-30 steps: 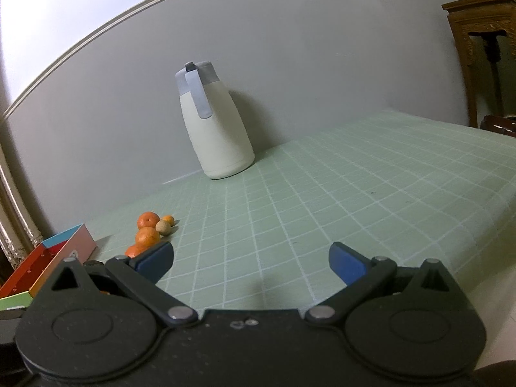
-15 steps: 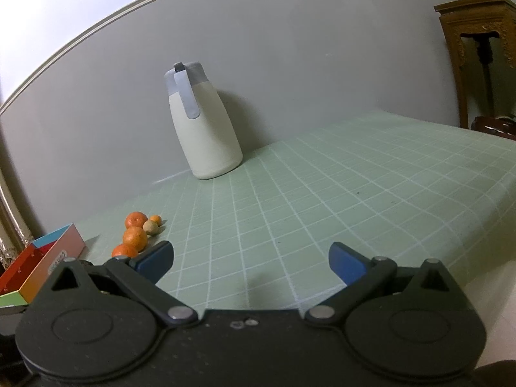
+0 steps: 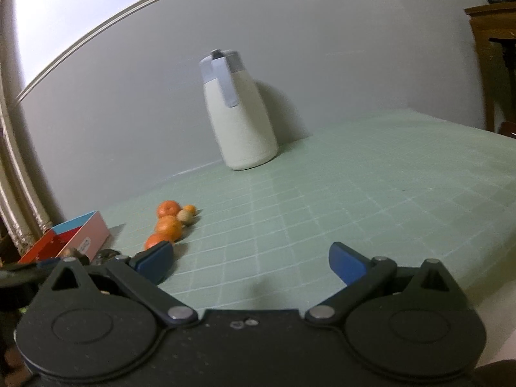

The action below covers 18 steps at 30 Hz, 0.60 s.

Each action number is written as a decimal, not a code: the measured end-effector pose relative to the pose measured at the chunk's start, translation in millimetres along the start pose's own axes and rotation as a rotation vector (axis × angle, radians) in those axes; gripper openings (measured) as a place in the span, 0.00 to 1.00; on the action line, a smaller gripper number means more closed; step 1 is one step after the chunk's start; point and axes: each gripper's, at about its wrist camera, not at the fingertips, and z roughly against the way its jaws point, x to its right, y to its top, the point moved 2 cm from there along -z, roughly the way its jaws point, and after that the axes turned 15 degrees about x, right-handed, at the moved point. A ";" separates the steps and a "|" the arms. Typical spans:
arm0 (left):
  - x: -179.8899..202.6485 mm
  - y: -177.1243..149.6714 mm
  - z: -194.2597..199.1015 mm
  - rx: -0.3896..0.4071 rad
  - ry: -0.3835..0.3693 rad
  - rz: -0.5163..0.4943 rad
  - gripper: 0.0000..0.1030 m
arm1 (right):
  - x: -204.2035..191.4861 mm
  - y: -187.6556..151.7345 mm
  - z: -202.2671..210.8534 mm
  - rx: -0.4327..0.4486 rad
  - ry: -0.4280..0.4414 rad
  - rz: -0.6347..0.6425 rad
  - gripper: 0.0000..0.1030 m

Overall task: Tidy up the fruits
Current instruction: 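Carry the brown fruit with the left tool into the box and release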

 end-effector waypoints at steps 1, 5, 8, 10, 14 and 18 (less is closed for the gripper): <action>-7.5 0.8 -0.9 0.003 0.017 0.001 0.30 | -3.7 -1.0 -0.8 -0.004 0.007 0.004 1.00; -36.7 2.9 -4.8 0.015 0.090 0.003 0.30 | -19.6 -5.0 -5.7 -0.020 0.040 0.024 1.00; -57.5 3.0 -7.2 0.021 0.143 0.001 0.30 | -30.7 -8.0 -8.2 -0.030 0.063 0.036 1.00; -71.5 2.0 -11.6 0.017 0.180 0.001 0.30 | -37.9 -10.6 -10.2 -0.038 0.078 0.043 1.00; -102.7 -3.5 -22.4 -0.022 0.238 0.034 0.30 | -51.3 -15.2 -14.0 -0.055 0.105 0.058 1.00; -127.1 -12.3 -36.8 -0.088 0.275 0.084 0.30 | -63.3 -19.8 -17.9 -0.069 0.128 0.069 1.00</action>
